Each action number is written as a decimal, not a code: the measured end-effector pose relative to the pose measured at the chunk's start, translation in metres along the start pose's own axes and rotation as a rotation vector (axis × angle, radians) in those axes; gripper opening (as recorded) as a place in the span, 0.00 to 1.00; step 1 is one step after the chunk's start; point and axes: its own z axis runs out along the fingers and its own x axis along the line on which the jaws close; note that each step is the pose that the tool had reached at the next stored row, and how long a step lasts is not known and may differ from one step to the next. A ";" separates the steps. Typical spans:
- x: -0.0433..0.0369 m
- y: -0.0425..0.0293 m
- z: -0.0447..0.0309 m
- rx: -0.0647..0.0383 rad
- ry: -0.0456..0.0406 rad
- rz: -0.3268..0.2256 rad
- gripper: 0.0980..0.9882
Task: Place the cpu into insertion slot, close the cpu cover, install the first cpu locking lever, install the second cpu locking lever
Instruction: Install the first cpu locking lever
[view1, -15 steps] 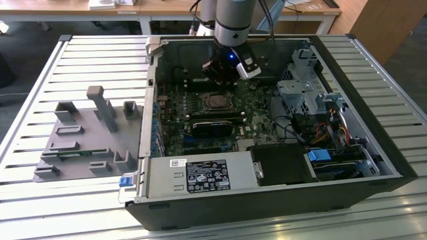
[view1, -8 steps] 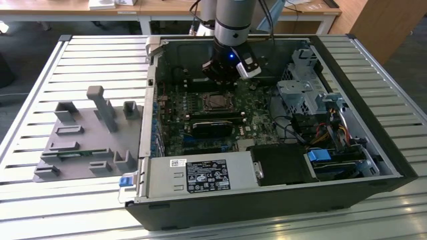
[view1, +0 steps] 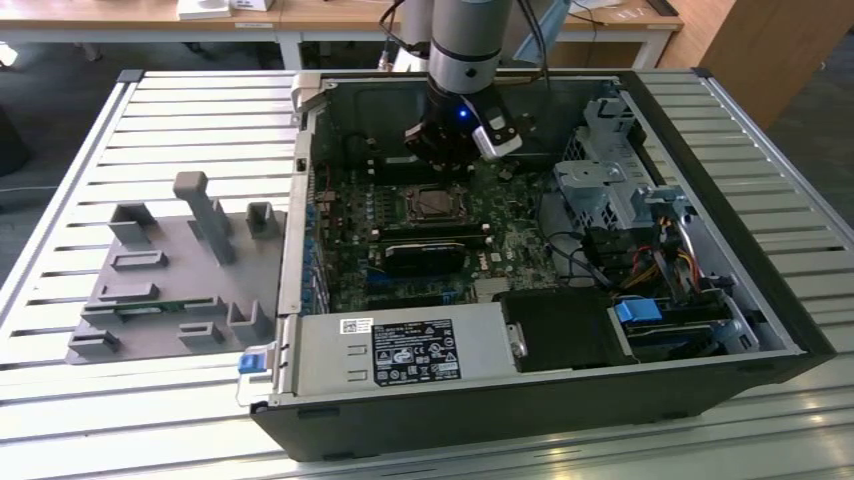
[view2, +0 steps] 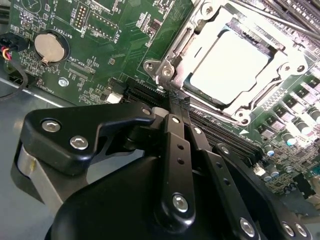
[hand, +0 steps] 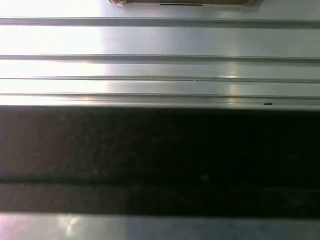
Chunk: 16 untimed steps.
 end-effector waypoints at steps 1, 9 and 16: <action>0.0000 -0.0001 0.0007 0.002 0.0001 0.000 0.01; -0.0001 0.0001 0.0017 0.004 -0.0007 0.000 0.01; -0.0001 0.0004 -0.0023 0.004 -0.0007 0.000 0.01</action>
